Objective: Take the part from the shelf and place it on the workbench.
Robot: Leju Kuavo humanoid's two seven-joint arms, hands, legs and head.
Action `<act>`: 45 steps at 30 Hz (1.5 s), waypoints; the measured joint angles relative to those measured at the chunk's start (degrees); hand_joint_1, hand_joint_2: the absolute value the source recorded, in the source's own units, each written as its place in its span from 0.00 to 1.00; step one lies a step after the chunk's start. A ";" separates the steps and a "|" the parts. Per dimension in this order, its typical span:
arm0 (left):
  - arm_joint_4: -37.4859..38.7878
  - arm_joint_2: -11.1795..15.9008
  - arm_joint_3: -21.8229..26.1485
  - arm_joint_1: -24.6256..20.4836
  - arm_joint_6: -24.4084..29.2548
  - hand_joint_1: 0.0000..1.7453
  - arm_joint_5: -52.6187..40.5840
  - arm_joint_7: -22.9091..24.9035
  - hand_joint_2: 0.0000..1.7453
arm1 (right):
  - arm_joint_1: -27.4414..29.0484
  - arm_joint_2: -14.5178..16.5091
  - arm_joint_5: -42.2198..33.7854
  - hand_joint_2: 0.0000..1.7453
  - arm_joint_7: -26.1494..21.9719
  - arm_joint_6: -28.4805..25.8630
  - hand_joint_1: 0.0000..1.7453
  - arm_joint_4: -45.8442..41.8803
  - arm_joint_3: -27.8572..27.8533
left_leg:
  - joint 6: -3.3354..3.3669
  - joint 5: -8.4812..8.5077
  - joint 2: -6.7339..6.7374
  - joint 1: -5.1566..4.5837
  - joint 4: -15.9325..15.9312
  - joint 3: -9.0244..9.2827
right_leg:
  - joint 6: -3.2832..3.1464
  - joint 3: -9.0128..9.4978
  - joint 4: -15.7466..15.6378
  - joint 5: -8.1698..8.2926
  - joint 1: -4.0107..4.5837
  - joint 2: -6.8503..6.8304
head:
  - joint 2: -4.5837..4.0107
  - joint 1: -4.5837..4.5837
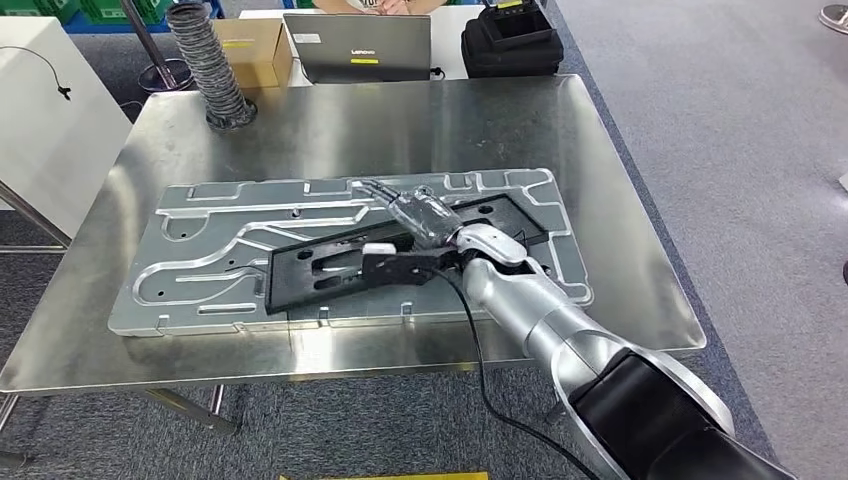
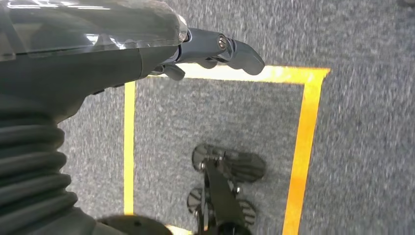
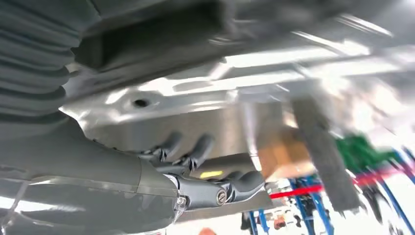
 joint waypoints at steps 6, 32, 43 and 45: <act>0.02 -0.14 0.00 0.14 -0.70 0.00 -0.56 0.14 0.00 | 1.65 -0.06 -30.37 0.00 -6.30 15.99 0.00 -6.31 -13.91 | -1.07 -5.21 0.01 0.49 13.43 -5.81 | -0.28 0.13 -0.04 0.02 -0.14 -0.04 | 0.00 0.00; 0.04 -1.04 5.76 1.13 -1.63 0.00 5.07 -1.78 0.00 | 50.85 -21.68 -29.11 0.00 -9.50 -17.12 0.00 -76.21 -65.86 | 0.86 -5.19 -0.47 -0.48 3.94 0.37 | 0.40 -0.13 -0.99 1.18 -0.03 -0.71 | 0.00 0.01; 0.04 -0.70 6.86 0.52 -3.11 0.00 2.23 -3.46 0.00 | 68.90 -16.44 -22.04 0.00 -9.51 -14.33 0.00 -77.74 -80.98 | 1.96 -5.81 -0.35 -0.74 -3.63 10.15 | 2.27 -3.66 -0.04 4.92 -0.28 -0.16 | 0.01 0.01; 0.04 -0.84 7.17 0.47 -3.11 0.00 2.08 -3.48 0.00 | 69.46 -14.51 -18.59 0.00 -9.50 -13.13 0.00 -76.52 -83.50 | 2.68 -4.35 -0.05 -0.73 -3.93 9.40 | 2.98 -4.07 0.16 4.28 -0.64 -0.03 | 0.00 0.02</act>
